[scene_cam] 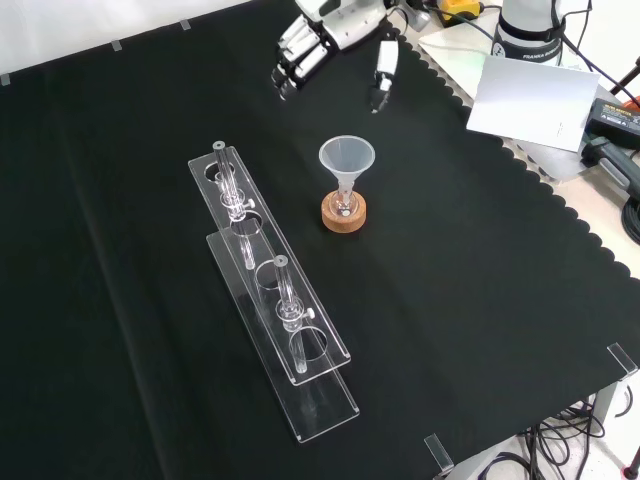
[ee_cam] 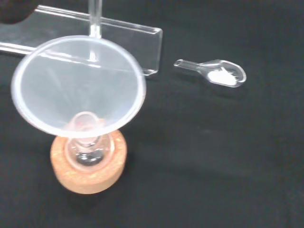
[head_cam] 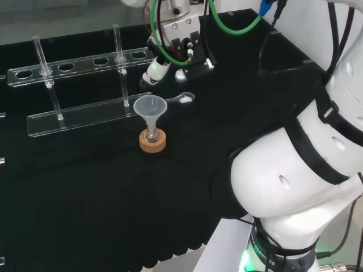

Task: Pick up the weighing funnel.

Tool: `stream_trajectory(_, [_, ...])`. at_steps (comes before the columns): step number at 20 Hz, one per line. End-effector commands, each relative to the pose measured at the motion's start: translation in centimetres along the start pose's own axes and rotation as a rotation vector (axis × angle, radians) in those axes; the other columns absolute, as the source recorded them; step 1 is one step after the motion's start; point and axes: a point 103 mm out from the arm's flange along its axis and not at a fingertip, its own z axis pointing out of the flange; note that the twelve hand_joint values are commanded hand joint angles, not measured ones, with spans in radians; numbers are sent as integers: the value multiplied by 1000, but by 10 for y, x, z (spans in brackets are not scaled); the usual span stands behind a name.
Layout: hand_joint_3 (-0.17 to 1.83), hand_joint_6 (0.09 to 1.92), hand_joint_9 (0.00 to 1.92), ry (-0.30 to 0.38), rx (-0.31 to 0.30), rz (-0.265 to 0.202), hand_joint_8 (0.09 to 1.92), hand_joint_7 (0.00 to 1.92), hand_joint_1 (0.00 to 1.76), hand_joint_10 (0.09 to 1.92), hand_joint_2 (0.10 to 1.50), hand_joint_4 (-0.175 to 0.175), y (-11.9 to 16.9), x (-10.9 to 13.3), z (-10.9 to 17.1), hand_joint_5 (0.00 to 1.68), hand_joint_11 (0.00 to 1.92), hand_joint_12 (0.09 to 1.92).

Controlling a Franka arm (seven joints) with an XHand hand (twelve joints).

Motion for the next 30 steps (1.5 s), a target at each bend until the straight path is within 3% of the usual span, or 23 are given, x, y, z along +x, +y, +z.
stream_trajectory(1, [202, 87, 323, 11, -9, 26, 660, 39, 634, 740, 709, -56, 4, -28, 0, 277, 320, 1445])
stream_trajectory(13, [240, 87, 435, 67, 8, 101, 687, 137, 724, 676, 710, -55, 59, -103, 27, 358, 390, 1398])
stream_trajectory(24, [321, 87, 512, 138, 62, 73, 680, 219, 818, 626, 680, -47, 124, -139, 69, 434, 450, 1354])
stream_trajectory(30, [368, 87, 546, 159, 61, 51, 680, 260, 855, 606, 650, -41, 153, -142, 98, 473, 487, 1340])
